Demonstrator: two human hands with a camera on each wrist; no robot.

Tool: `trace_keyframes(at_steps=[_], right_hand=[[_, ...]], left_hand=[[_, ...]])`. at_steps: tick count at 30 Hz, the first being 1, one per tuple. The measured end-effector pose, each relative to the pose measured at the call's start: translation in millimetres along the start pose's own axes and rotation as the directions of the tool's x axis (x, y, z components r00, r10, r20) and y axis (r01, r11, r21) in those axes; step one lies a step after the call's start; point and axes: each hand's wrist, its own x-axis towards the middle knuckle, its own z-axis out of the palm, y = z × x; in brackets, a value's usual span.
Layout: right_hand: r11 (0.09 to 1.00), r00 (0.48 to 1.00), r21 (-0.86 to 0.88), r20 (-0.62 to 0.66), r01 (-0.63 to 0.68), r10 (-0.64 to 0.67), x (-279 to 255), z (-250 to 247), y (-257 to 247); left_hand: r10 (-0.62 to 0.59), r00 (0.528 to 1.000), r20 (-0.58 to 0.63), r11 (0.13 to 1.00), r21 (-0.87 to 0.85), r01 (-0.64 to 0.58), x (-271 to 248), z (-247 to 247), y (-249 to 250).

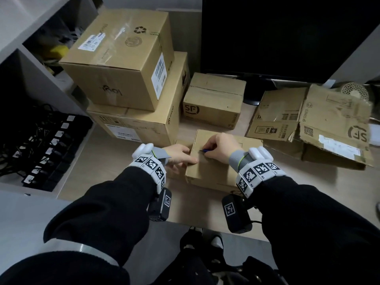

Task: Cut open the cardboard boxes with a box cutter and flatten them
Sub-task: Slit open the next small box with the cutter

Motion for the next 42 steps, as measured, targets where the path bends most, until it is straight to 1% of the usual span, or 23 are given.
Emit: trace_keyframes(at_steps=[4, 11, 19, 28, 34, 37, 42], right_hand=[[0.999, 1.0, -0.028, -0.007, 0.018, -0.018, 3.5, 1.3, -3.3], [0.999, 0.999, -0.027, 0.002, 0.04, -0.04, 7.7, 7.3, -13.9], [1.0, 1.0, -0.024, 0.011, 0.006, -0.006, 9.1, 9.9, -14.4], [0.999, 1.0, -0.037, -0.015, -0.007, 0.007, -5.0, 0.4, 7.8], [0.998, 0.998, -0.022, -0.013, -0.062, 0.062, -19.3, -15.9, 33.2], [0.995, 0.996, -0.05, -0.025, -0.087, 0.086, -29.7, -23.4, 45.7], [0.993, 0.992, -0.027, -0.033, -0.119, 0.118, -39.4, -29.0, 62.9]], left_hand=[[0.02, 1.0, 0.014, 1.0, -0.009, -0.02, 0.7, -0.3, 3.7], [0.024, 1.0, 0.007, 0.997, -0.075, -0.024, -0.1, 0.7, 3.0], [0.041, 0.999, 0.021, 0.992, -0.123, -0.038, -3.6, 0.6, -0.2], [0.006, 0.999, 0.047, 0.987, -0.159, 0.001, -7.6, -0.6, -1.2], [-0.014, 0.999, 0.036, 0.987, -0.158, 0.02, -14.6, -0.1, 3.8], [-0.045, 0.998, 0.049, 0.988, -0.144, 0.052, -19.1, 1.8, 11.7], [-0.074, 0.997, 0.039, 0.993, -0.091, 0.077, -24.7, 3.8, 24.0]])
